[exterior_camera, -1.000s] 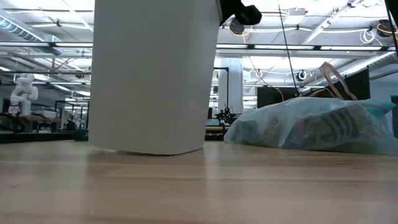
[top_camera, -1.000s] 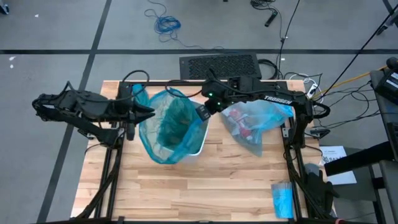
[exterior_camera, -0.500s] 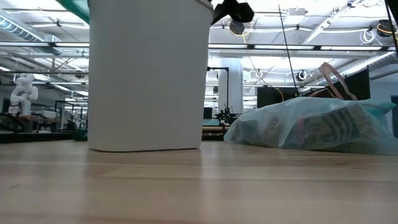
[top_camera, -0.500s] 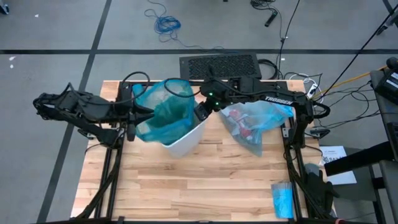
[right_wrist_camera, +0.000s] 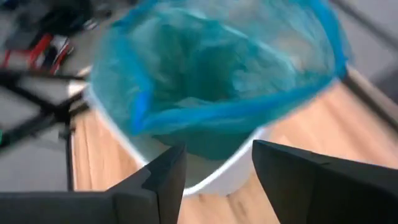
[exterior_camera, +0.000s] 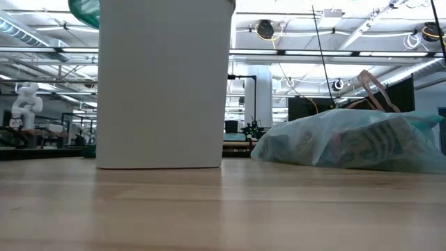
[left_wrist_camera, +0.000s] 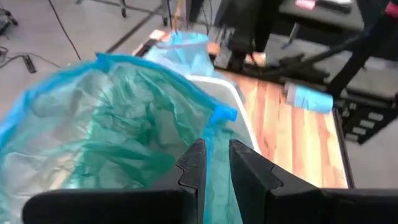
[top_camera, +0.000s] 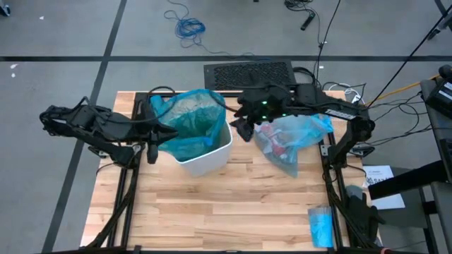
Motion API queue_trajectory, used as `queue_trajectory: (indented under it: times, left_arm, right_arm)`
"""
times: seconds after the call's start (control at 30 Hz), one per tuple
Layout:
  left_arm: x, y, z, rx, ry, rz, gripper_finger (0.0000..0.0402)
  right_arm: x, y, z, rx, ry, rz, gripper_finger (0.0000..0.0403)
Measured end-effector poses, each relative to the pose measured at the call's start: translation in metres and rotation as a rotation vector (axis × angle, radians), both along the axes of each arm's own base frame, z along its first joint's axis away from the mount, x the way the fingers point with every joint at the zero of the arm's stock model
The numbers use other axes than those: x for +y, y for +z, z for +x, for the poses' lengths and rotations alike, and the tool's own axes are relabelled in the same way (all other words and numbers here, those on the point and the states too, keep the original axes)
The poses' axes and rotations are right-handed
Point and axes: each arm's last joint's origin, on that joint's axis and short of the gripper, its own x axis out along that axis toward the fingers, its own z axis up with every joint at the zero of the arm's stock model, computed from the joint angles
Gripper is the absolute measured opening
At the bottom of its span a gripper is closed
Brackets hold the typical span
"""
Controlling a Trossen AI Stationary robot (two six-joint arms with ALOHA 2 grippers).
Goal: Place trash/remove bag and relplace
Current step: Insert the blue trash bag into the white trash bin
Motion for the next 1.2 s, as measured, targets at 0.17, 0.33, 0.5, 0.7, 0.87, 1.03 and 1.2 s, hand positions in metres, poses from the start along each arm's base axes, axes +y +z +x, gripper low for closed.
queue_trajectory:
  times: [0.17, 0.33, 0.5, 0.7, 0.87, 1.03, 1.2]
  left_arm:
    - [-0.005, -0.007, 0.013, 0.054, -0.025, 0.043, 0.0068]
    - [-0.006, -0.007, 0.017, 0.042, -0.005, 0.027, 0.0068]
    - [-0.006, -0.006, 0.018, 0.029, 0.012, -0.001, 0.0068]
    - [-0.006, -0.004, 0.019, -0.007, 0.035, -0.045, 0.0068]
    - [-0.005, -0.004, 0.019, -0.013, 0.059, -0.038, 0.0068]
    - [-0.005, -0.003, 0.019, -0.017, 0.08, -0.026, 0.0068]
    - [-0.004, -0.003, 0.018, -0.017, 0.089, -0.02, 0.0068]
  right_arm:
    - [-0.014, 0.002, -0.01, 0.056, 0.263, -0.267, 0.0166]
    - [-0.031, -0.002, -0.006, 0.038, 0.454, -0.361, 0.0164]
    - [-0.033, -0.014, 0.006, 0.037, 0.631, -0.432, 0.0164]
    - [-0.033, -0.024, 0.017, 0.059, 0.717, -0.496, 0.0164]
    - [-0.034, -0.02, 0.022, 0.002, 0.704, -0.537, 0.0164]
    - [-0.034, -0.022, 0.03, -0.032, 0.706, -0.528, 0.0164]
    - [-0.035, -0.045, 0.047, 0.033, 0.738, -0.484, 0.0164]
